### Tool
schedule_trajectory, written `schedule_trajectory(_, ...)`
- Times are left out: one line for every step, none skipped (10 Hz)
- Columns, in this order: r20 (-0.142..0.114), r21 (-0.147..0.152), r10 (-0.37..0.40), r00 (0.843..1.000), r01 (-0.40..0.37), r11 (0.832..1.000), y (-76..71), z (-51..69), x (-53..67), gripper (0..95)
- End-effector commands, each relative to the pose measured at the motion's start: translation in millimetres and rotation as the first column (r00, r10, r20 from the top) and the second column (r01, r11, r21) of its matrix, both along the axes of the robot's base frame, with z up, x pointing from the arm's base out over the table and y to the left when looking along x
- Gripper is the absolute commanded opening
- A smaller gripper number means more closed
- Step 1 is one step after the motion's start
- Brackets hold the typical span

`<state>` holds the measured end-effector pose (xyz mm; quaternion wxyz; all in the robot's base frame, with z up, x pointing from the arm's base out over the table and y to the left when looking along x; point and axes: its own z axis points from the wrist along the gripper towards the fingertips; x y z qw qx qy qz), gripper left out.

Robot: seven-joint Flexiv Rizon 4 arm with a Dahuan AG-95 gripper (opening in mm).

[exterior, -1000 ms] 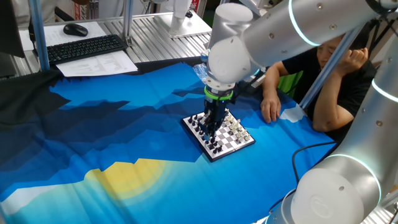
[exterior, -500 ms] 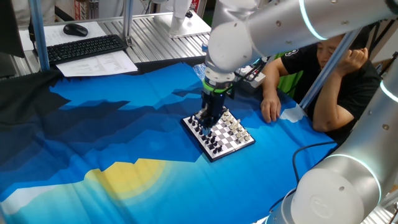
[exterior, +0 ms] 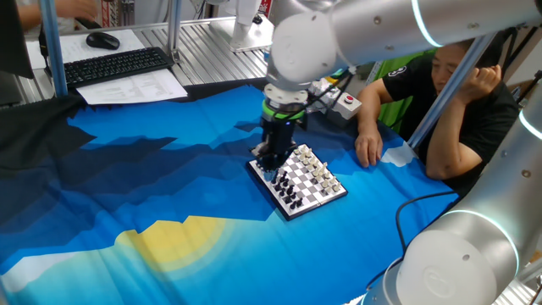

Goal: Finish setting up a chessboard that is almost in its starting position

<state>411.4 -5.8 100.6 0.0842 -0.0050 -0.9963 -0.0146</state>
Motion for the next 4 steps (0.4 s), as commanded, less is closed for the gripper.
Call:
schedule_trajectory(0.001, -0.004, -0.011, 1.000, 0.011, 1.000, 3.6, 7.1, -5.6, 0.0)
schedule_trajectory(0.001, -0.006, -0.015, 1.000, 0.016, 1.000, 4.8, 8.8, -6.4, 0.0)
schedule_trajectory(-0.002, -0.012, -0.033, 0.999, 0.033, 0.999, 6.6, 11.7, -7.6, 0.0)
schedule_trajectory(-0.019, -0.014, -0.040, 0.999, 0.039, 0.999, 6.8, 14.5, -9.3, 0.0)
